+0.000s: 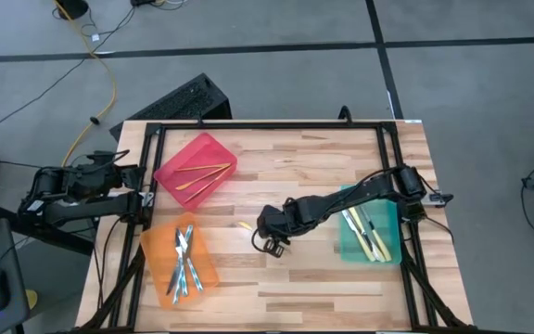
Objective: Sort silverware by color (type)
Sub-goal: Put the gold knife into the red bin
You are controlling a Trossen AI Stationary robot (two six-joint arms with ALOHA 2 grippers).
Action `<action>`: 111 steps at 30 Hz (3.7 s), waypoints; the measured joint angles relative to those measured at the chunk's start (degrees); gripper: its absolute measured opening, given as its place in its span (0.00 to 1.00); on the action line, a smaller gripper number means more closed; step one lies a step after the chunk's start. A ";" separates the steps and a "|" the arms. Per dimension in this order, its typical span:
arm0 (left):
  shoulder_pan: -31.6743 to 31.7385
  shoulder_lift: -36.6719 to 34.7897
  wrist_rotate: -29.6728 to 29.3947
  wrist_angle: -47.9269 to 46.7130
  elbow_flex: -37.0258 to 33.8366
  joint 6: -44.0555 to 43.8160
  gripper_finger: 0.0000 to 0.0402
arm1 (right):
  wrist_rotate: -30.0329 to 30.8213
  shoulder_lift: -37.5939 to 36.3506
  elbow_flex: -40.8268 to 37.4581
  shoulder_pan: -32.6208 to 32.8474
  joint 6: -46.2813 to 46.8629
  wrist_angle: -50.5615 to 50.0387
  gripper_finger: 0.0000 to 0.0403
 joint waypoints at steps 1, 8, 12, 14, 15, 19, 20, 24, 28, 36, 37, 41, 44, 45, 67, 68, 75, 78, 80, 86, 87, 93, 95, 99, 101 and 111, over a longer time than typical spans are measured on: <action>-0.01 0.00 0.00 0.00 0.00 0.00 0.61 | -0.07 0.31 0.09 0.39 -0.01 0.12 0.23; 0.01 0.00 0.00 0.00 0.00 0.00 0.61 | -0.14 1.01 -2.11 2.12 0.36 1.85 0.42; 0.00 0.00 0.00 0.00 0.00 0.02 0.61 | 0.35 1.23 -2.68 2.12 1.34 1.05 0.45; 0.00 0.00 0.00 0.00 0.00 0.01 0.61 | 0.37 1.12 -2.54 2.11 1.36 1.68 0.45; 0.01 0.00 0.00 0.00 0.00 0.02 0.61 | 0.39 1.12 -2.53 2.10 1.37 1.65 0.45; 0.01 0.00 0.00 0.00 0.00 0.02 0.61 | 0.98 1.12 -2.55 2.12 1.57 1.79 0.44; 0.01 0.00 0.00 0.00 0.00 0.02 0.61 | 1.36 1.12 -2.55 2.28 1.59 1.95 0.43; 0.00 0.00 0.00 0.00 0.00 0.02 0.61 | 1.58 1.12 -2.55 2.66 1.59 2.44 0.42; 0.00 0.00 0.00 0.00 0.00 0.02 0.61 | 1.58 1.12 -2.55 2.75 1.56 2.74 0.42; -0.01 0.00 0.00 0.00 0.00 0.00 0.61 | 1.60 1.12 -2.55 2.69 1.59 2.78 0.42; -0.01 0.00 0.00 0.00 0.00 0.00 0.61 | 1.61 1.12 -2.55 2.69 1.64 2.78 0.42; 0.01 0.00 0.00 0.00 0.00 0.02 0.61 | 3.03 1.12 -2.55 2.71 3.56 2.78 0.42; 0.00 0.00 0.00 0.00 0.00 0.02 0.61 | 3.10 1.12 -2.55 2.71 3.68 2.97 0.42; 0.01 0.00 0.00 0.00 0.00 0.00 0.61 | 3.13 1.12 -2.55 2.71 3.66 3.01 0.42; 0.01 0.00 0.00 -0.01 0.00 0.01 0.61 | 35.84 0.99 -2.79 12.57 -8.83 18.42 0.42; 0.00 0.00 0.00 -0.01 0.00 0.02 0.61 | 35.68 0.89 -3.78 12.92 -9.90 21.20 0.42; 0.01 0.00 0.00 0.00 0.00 0.02 0.61 | 28.84 0.64 -16.35 13.21 -11.10 45.60 0.42; 0.00 0.00 0.00 0.00 0.00 0.00 0.61 | 25.21 0.57 -20.32 13.16 -13.99 57.60 0.42; 0.01 0.00 0.00 0.00 0.00 0.00 0.61 | 24.87 0.57 -21.57 13.25 -16.25 61.84 0.43; -0.01 0.00 0.00 0.00 0.00 0.01 0.61 | 25.32 0.53 -23.77 13.16 -19.13 63.13 0.44; 0.01 0.00 0.00 0.00 0.00 0.01 0.61 | 25.44 0.72 -24.21 13.03 -19.29 63.39 0.44; 0.01 0.00 0.00 -0.01 0.00 0.00 0.61 | 27.01 0.92 -30.05 11.78 -19.06 67.51 0.44; 0.01 0.00 0.00 0.00 0.00 0.00 0.61 | 26.99 0.92 -32.33 11.19 -18.96 71.65 0.44; 0.00 -0.01 0.00 -0.02 0.00 0.02 0.61 | 26.01 0.92 -36.06 10.19 -17.58 76.34 0.44; 0.01 0.00 0.00 0.00 0.00 0.01 0.61 | 25.24 0.92 -37.24 9.84 -17.08 77.39 0.44; -0.01 -0.02 0.00 0.00 0.00 0.02 0.61 | 24.87 0.96 -40.75 10.99 -9.78 75.72 0.44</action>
